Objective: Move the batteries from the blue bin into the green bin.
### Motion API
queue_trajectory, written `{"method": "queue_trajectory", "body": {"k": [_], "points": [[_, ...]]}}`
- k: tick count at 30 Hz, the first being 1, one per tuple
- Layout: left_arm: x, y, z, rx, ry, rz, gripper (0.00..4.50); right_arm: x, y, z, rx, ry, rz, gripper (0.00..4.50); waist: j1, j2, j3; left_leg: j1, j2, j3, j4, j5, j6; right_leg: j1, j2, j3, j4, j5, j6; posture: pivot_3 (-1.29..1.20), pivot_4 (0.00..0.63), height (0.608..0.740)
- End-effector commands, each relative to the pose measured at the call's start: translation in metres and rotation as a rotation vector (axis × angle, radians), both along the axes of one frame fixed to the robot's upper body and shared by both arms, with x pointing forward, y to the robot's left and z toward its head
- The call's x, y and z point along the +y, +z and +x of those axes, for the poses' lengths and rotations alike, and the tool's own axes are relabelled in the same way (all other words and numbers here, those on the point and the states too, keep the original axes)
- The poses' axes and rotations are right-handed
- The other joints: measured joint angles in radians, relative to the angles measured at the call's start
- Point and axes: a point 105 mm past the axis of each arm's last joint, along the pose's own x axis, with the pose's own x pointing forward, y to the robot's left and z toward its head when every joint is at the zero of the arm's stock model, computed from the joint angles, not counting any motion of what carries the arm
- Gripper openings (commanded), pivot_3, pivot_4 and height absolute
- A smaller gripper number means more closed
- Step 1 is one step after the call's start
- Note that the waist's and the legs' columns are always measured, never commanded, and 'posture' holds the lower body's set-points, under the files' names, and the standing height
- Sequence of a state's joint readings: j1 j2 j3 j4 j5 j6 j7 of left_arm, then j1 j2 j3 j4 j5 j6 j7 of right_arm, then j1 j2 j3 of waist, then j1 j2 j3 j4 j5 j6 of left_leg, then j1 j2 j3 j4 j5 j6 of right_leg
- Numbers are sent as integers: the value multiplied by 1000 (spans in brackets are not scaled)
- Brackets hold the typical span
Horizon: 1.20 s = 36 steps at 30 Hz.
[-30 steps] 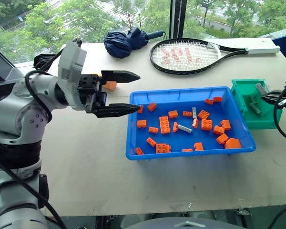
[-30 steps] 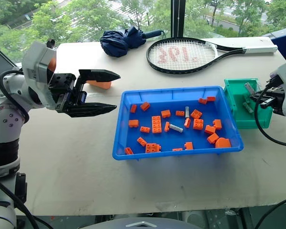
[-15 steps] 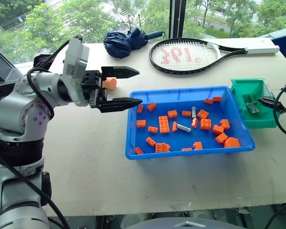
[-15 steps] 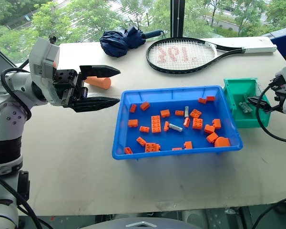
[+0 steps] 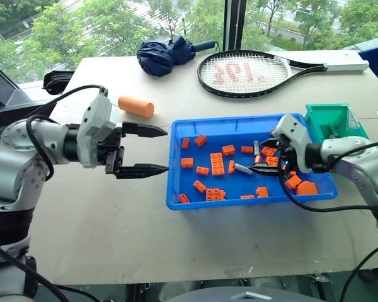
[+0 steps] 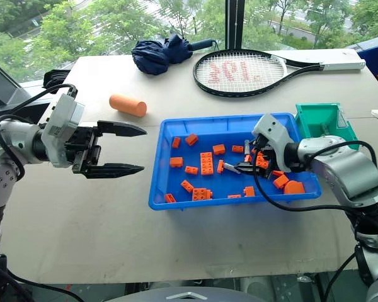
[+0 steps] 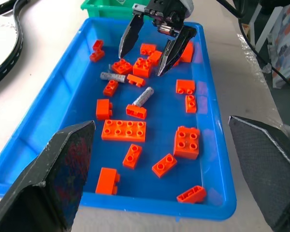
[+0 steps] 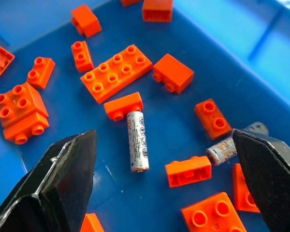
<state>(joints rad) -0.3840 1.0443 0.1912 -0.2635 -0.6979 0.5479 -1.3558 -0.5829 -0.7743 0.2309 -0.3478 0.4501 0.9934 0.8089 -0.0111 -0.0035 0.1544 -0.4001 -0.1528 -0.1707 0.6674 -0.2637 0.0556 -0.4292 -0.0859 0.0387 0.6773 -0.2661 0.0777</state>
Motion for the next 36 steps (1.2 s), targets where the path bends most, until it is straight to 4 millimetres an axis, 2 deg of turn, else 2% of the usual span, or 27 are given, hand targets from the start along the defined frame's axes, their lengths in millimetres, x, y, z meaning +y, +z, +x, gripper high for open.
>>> {"method": "queue_trajectory", "body": {"k": [1,8,11,12,13,15,16,18,19,23,26,28,30,33,36], "points": [[5,5,-5,-52,17,46,4500,12,4,2,-48,63,-20,4462,-1,0,0,0,0,0,0,0,0,0,0,0,0,0,0,0,150,740],[6,-2,-6,-49,23,51,4500,29,-16,5,-25,130,-73,4462,-2,0,0,0,0,0,0,0,0,0,0,0,0,0,0,0,150,740],[8,-3,-6,-51,25,54,4500,28,-30,10,-41,135,-152,3791,-2,0,0,0,0,0,0,0,0,0,0,0,0,0,0,0,150,740],[8,-4,-6,-51,24,56,4500,26,-33,11,-46,139,-175,3402,-2,0,0,0,0,0,0,0,0,0,0,0,0,0,0,0,150,740],[8,-4,-6,-51,24,57,4500,26,-34,11,-44,142,-185,2762,-2,0,0,0,0,0,0,0,0,0,0,-1,0,0,0,0,150,740],[9,-4,-6,-51,23,55,4500,26,-34,10,-31,136,-182,1770,-2,0,0,0,0,0,0,0,0,0,0,0,0,0,0,0,150,740],[9,-4,-6,-51,22,54,4500,26,-32,10,-36,131,-175,1416,-3,0,0,0,0,0,0,0,0,0,0,-1,0,0,0,0,150,740],[9,-5,-7,-53,19,52,4500,25,-24,10,-47,121,-155,323,-3,0,0,0,0,0,0,0,0,0,0,-1,0,0,0,0,150,740],[8,-4,-7,-56,15,45,4500,24,-17,9,-55,121,-141,103,-3,0,0,0,0,0,0,0,0,0,0,-1,0,0,0,0,150,740],[1,4,-8,-71,-10,-24,4500,15,19,-1,-97,114,-63,103,0,0,0,0,0,-1,0,0,0,0,0,-1,0,0,0,0,150,740],[-11,16,-4,-92,-22,-127,4500,-13,55,6,-169,-35,1,103,5,0,0,0,0,-1,0,0,0,0,0,-1,0,0,0,0,150,740],[-23,26,0,-108,-33,-197,4500,-51,75,14,-219,-195,0,103,11,-1,0,0,0,-1,1,0,0,0,0,-2,0,0,0,0,150,740],[-33,33,4,-119,-41,-246,4500,-81,86,18,-246,-320,-4,103,19,-1,0,0,-1,-1,1,0,0,1,0,-1,0,0,0,0,150,740],[-47,46,9,-135,-71,-325,4500,-125,89,24,-288,-484,-66,103,22,-2,-1,0,-1,0,1,0,0,0,0,-1,1,0,0,0,150,740],[-58,50,14,-141,-81,-352,4500,-150,84,28,-288,-580,-103,103,22,-2,0,0,0,0,1,0,0,0,0,0,1,0,0,0,150,740]]}}
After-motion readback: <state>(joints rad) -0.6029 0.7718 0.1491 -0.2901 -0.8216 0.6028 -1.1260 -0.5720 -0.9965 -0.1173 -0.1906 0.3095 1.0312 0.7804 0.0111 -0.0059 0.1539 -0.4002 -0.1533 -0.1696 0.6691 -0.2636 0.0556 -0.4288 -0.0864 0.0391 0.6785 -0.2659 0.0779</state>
